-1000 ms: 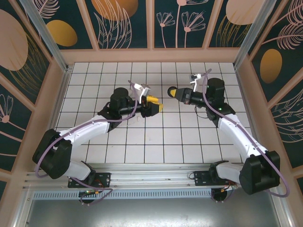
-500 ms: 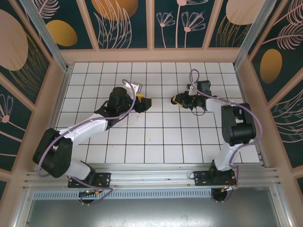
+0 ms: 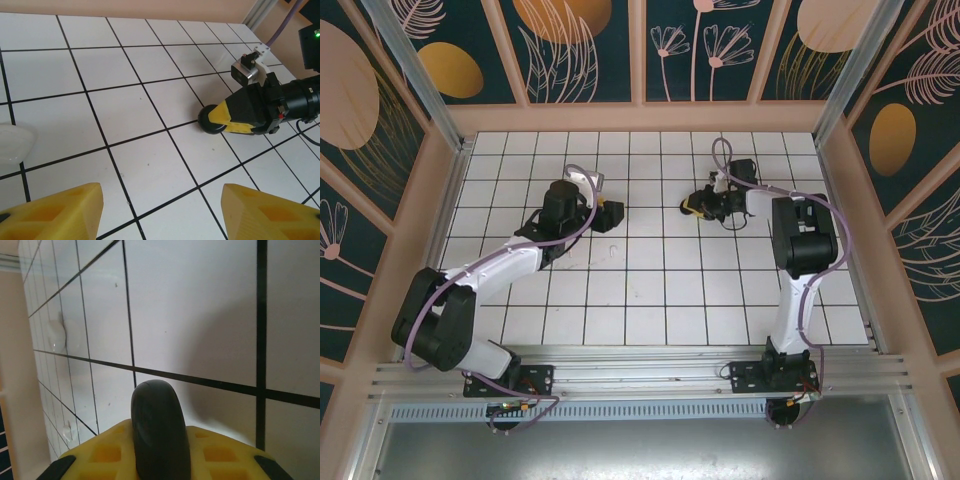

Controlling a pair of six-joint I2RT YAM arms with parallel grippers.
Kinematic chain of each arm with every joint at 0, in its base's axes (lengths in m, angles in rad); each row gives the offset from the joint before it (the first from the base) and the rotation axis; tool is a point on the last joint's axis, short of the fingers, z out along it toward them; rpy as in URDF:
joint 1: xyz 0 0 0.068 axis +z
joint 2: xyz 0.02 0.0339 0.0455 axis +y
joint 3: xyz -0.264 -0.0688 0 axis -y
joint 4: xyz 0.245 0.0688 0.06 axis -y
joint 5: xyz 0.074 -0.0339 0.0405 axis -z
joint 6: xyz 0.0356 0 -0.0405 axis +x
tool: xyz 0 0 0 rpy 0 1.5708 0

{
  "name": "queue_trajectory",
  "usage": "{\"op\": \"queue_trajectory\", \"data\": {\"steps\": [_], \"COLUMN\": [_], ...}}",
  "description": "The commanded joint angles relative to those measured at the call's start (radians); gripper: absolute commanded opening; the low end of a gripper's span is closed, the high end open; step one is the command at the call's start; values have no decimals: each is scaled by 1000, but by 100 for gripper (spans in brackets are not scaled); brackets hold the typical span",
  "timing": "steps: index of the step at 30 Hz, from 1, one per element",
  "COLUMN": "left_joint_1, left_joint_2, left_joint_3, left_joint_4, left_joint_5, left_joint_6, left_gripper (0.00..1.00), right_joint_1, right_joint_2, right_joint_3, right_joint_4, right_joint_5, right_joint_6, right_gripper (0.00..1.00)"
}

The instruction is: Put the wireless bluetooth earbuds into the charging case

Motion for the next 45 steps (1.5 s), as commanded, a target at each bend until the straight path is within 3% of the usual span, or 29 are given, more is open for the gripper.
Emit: {"op": "queue_trajectory", "data": {"steps": [1,7,11,15,20,24,28,34,37,40,45], "left_joint_1": [13,19,20,19,19,22,50,168,240,278,280], "left_joint_2": [32,55,56,50,34,21,34,138,218,337,557], "left_joint_3": [9,38,41,34,31,36,70,213,272,369,610], "left_joint_4": [10,2,-3,-7,-36,-88,-139,-238,-248,-303,-513], "left_joint_5": [-13,-13,-19,-28,-86,-235,-313,-211,-60,33,51], "left_joint_6": [-2,6,3,2,10,-3,-5,-33,-47,22,188], "left_gripper": [63,63,63,63,63,70,74,73,68,67,66], "right_joint_1": [-3,9,32,49,62,65,75,104,131,160,192], "right_joint_2": [17,17,1,-23,-55,-104,-165,-249,-281,-315,-366], "right_joint_3": [41,47,18,-22,-32,-36,-32,-33,-37,-53,-110], "right_joint_4": [-85,-128,-128,-112,-161,-211,-253,-294,-295,-275,-219], "right_joint_5": [20,41,37,27,96,153,211,289,300,299,283], "right_joint_6": [-52,-60,-57,-38,-35,-24,-23,-33,-42,-50,-29], "right_gripper": [25,28,20,19,33,48,50,50,50,49,49]}}
